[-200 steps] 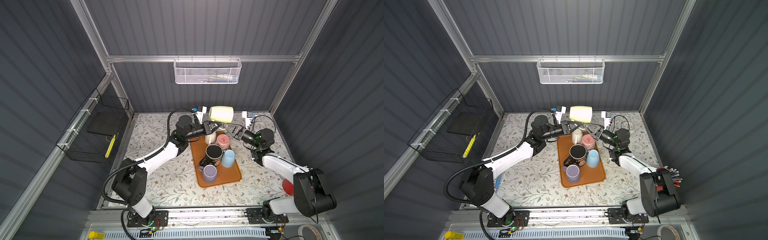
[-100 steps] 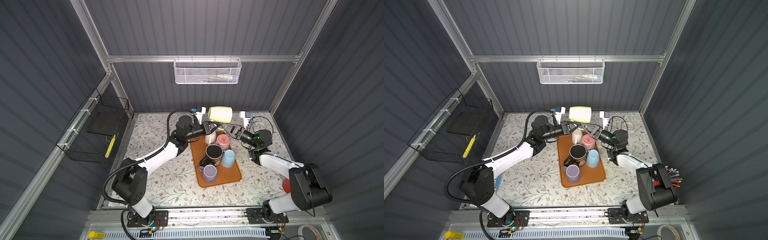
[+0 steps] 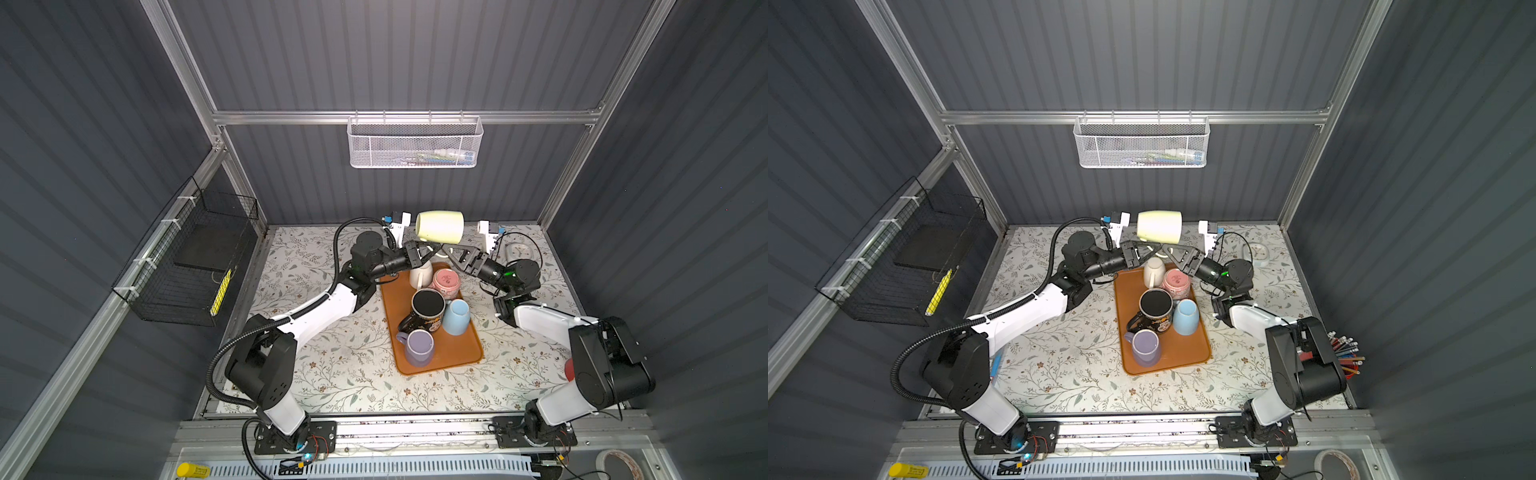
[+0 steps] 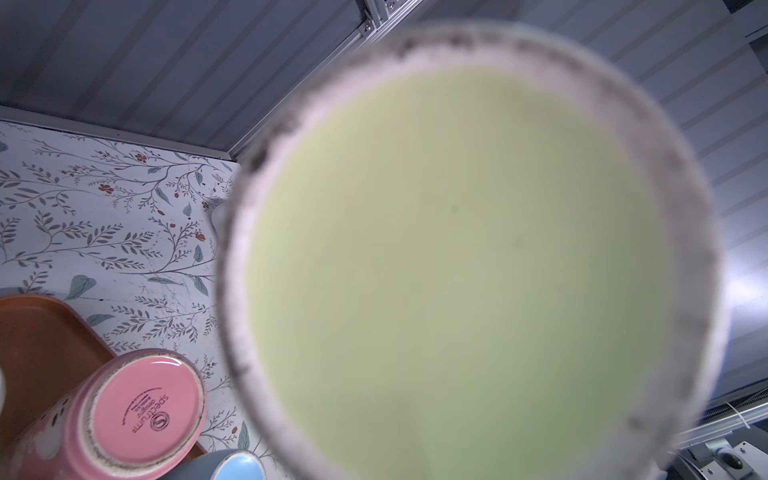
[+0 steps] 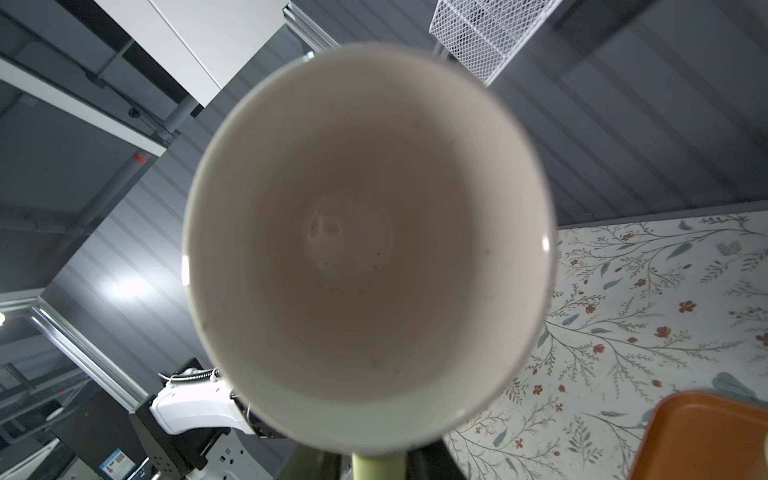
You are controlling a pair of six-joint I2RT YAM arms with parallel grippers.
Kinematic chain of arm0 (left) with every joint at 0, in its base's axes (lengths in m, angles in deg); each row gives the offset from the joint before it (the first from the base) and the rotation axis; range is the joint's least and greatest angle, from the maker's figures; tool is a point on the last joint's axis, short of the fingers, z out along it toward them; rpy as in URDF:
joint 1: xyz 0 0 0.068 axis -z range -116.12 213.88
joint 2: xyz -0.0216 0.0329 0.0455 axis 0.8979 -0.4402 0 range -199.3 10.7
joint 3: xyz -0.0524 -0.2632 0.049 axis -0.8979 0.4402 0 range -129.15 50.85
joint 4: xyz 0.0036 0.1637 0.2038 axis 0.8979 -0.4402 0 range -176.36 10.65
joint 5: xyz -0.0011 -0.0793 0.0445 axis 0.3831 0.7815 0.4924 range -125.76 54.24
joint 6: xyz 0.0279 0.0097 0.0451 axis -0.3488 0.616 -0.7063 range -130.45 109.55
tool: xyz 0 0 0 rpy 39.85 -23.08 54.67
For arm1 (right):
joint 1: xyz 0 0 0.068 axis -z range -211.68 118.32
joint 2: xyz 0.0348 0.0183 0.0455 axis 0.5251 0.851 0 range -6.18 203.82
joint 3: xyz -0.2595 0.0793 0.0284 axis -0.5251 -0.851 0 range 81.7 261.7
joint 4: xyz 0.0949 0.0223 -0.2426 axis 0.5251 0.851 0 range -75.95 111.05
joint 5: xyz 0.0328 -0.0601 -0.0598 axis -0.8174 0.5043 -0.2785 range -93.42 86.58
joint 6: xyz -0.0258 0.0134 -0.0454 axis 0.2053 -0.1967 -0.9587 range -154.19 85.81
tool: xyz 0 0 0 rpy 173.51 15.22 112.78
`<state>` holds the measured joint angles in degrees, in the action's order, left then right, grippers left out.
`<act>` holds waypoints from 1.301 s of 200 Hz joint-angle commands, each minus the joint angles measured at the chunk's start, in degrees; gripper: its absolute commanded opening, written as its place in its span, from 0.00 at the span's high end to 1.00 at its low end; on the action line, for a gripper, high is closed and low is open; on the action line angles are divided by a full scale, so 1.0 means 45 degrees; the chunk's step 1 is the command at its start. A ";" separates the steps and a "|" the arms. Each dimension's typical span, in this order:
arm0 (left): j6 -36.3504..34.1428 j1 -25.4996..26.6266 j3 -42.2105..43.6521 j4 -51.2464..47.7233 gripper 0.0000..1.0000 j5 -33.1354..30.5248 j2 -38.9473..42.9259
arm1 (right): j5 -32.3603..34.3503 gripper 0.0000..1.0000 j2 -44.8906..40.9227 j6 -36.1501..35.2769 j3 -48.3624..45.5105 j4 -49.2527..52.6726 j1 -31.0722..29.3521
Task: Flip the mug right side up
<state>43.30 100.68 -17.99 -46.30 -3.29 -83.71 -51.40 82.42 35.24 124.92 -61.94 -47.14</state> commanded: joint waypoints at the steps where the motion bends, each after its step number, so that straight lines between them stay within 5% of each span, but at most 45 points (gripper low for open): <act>1: -0.0195 0.0104 -0.0053 0.0800 1.00 0.0070 -0.0133 | 0.0077 0.74 -0.0011 0.0156 0.0512 -0.1044 -0.0099; 28: -0.0191 0.0143 -0.0084 0.0798 1.00 0.0070 -0.0166 | 0.0232 1.00 0.0138 0.0278 0.0624 -0.1076 -0.0099; 83: -0.0338 0.0142 0.0064 0.0468 1.00 -0.0118 0.0079 | 0.0467 1.00 -0.0052 0.0075 0.0551 -0.0793 -0.0060; 130: -0.0830 0.0031 0.0243 -0.0505 0.46 -0.0454 0.0440 | 0.0508 1.00 -0.0846 -0.0394 0.0148 -0.0004 0.0285; 200: -0.1620 -0.0150 0.0981 -0.1519 0.18 -0.0914 0.1099 | 0.0885 1.00 -0.2037 -0.1726 -0.0210 0.2899 0.0716; 230: -0.2890 -0.0160 0.1241 -0.3046 0.02 -0.1671 0.1931 | 0.1849 1.00 -0.3245 -0.3766 0.0068 0.6935 0.0780; 260: -0.4344 -0.0150 0.1363 -0.5047 0.00 -0.2884 0.2811 | 0.3599 1.00 -0.4158 -0.6288 0.1238 1.1897 0.0785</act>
<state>31.59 100.42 -12.40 -60.53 -11.22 -75.03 -43.10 67.51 19.57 124.40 -25.65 -43.84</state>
